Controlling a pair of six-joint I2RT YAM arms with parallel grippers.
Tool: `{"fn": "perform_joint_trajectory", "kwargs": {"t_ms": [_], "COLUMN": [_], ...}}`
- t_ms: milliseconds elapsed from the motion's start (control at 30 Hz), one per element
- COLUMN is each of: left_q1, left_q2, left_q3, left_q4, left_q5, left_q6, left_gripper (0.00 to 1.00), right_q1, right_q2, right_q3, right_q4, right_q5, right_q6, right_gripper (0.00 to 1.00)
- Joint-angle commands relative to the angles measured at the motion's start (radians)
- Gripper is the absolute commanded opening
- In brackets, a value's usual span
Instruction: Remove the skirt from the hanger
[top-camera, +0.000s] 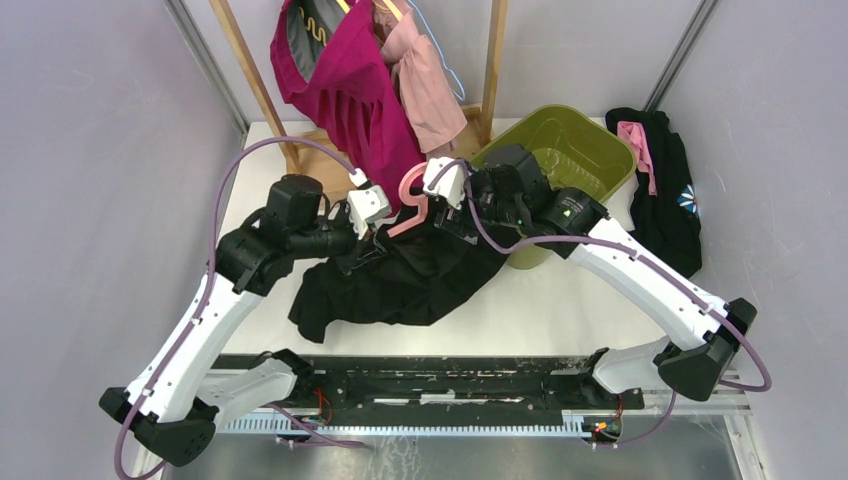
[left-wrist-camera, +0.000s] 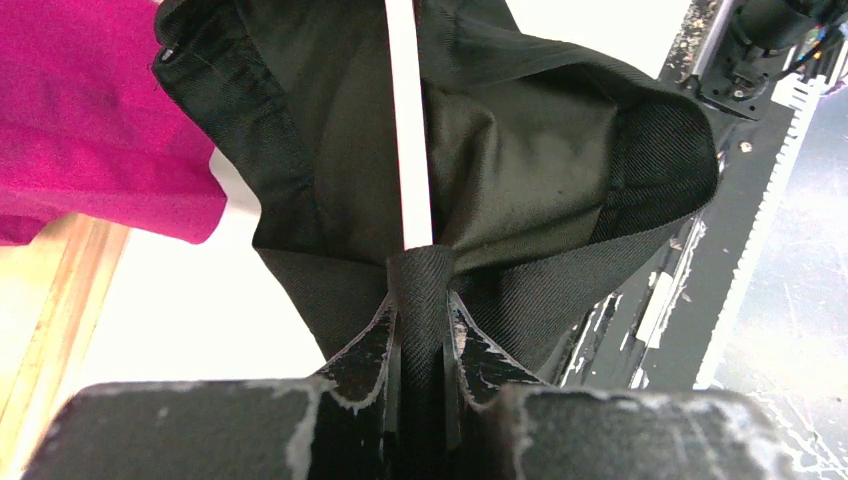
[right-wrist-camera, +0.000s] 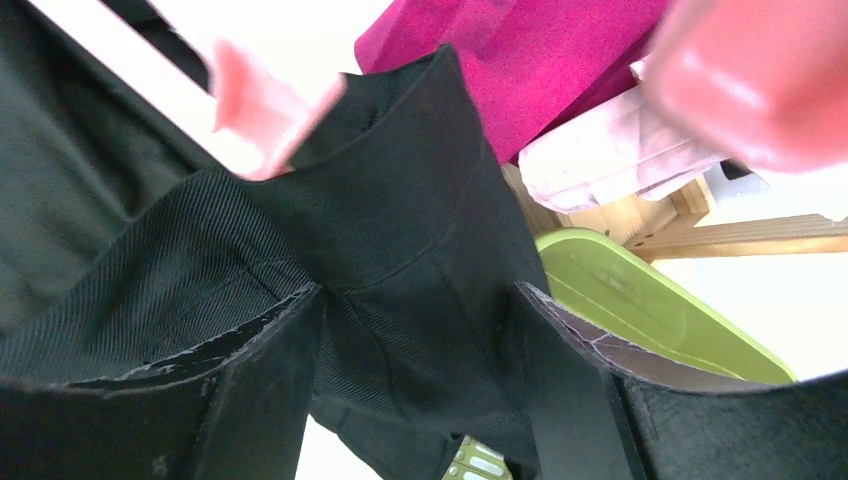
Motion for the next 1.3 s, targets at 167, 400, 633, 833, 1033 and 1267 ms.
{"fn": "perform_joint_trajectory", "kwargs": {"t_ms": [167, 400, 633, 833, 1033, 1267], "left_q1": [-0.005, -0.004, -0.005, -0.004, -0.004, -0.004], "left_q2": [-0.071, -0.061, -0.022, -0.051, -0.106, -0.043], "left_q3": [0.108, 0.107, 0.038, 0.038, 0.022, 0.023], "left_q4": [0.050, 0.074, 0.122, 0.187, 0.273, 0.289], "left_q5": [0.211, 0.152, -0.001, -0.074, -0.280, -0.390], "left_q6": [0.079, 0.054, -0.008, -0.046, -0.086, -0.132], "left_gripper": [0.03, 0.03, 0.06, 0.50, 0.59, 0.60], "right_q1": [-0.060, -0.084, -0.130, -0.145, -0.150, -0.150], "right_q2": [0.040, 0.115, 0.075, 0.120, 0.111, 0.081], "right_q3": [-0.005, 0.071, 0.005, 0.035, 0.032, 0.044], "right_q4": [0.067, -0.022, 0.094, 0.090, 0.093, 0.078], "right_q5": [-0.107, -0.160, -0.125, -0.064, -0.067, -0.071], "right_q6": [-0.029, 0.000, 0.077, 0.107, 0.111, 0.104], "right_gripper": [0.68, 0.01, 0.01, 0.01, 0.01, 0.01]}}
